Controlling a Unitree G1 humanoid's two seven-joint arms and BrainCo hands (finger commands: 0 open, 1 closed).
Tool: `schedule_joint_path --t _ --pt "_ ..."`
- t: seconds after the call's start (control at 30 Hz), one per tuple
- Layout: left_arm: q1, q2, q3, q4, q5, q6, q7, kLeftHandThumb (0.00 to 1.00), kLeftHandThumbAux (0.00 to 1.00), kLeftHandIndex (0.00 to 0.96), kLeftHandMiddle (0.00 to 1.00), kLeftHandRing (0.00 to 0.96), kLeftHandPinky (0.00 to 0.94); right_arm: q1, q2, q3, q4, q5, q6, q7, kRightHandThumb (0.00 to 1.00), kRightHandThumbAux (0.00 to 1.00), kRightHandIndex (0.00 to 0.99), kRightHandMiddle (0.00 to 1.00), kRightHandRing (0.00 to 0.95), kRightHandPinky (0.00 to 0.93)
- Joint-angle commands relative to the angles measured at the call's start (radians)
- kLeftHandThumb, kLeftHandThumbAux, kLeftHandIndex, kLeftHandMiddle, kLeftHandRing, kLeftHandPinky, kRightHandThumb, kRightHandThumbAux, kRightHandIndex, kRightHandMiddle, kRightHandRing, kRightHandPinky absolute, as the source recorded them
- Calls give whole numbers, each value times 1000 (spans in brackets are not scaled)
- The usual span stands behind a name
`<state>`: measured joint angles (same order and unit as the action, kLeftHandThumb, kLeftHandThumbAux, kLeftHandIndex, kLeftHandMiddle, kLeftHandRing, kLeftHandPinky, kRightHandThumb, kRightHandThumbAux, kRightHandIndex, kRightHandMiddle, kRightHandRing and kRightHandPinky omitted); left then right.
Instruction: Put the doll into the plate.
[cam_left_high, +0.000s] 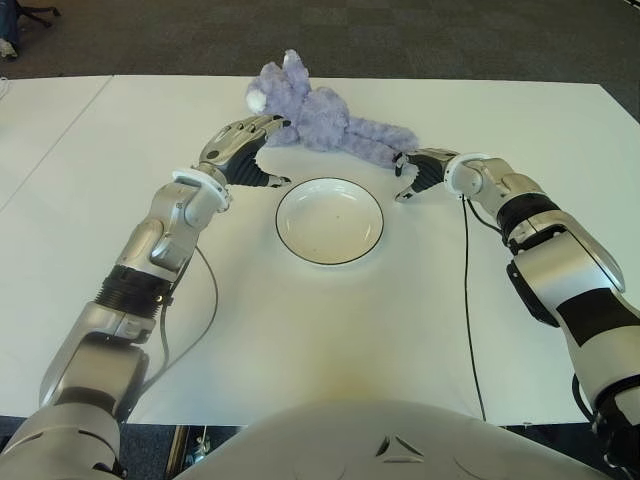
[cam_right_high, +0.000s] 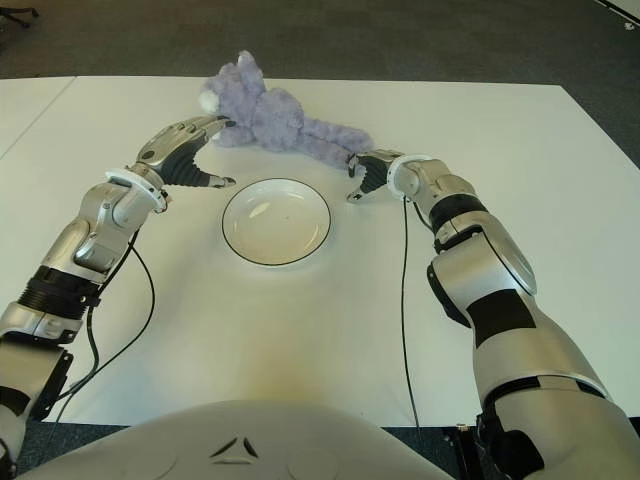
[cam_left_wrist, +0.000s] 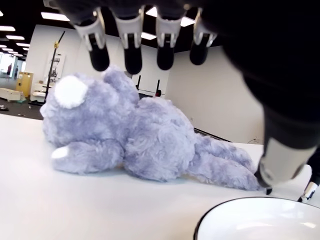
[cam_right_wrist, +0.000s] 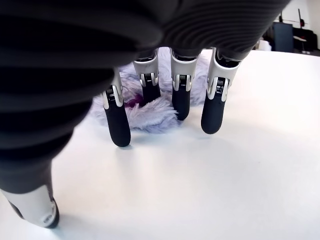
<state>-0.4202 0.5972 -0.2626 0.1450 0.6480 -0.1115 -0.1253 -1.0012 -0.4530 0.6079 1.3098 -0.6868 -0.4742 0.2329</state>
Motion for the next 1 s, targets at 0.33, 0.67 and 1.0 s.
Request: schedule_joint_path --t 0.33,0.67,1.0 --pt "34 16 26 -95 20 99 -61 74 576 19 64 69 71 175 -85 46 -11 33 -275 345 60 627 466 793 820 851" --pt "27 23 25 -104 26 120 -70 72 599 21 61 56 45 224 -157 60 -70 88 -403 431 0 554 215 754 790 815" --pt "28 28 27 -106 30 125 -65 69 613 26 59 51 34 255 -213 63 -123 148 -479 501 0 456 95 754 812 845"
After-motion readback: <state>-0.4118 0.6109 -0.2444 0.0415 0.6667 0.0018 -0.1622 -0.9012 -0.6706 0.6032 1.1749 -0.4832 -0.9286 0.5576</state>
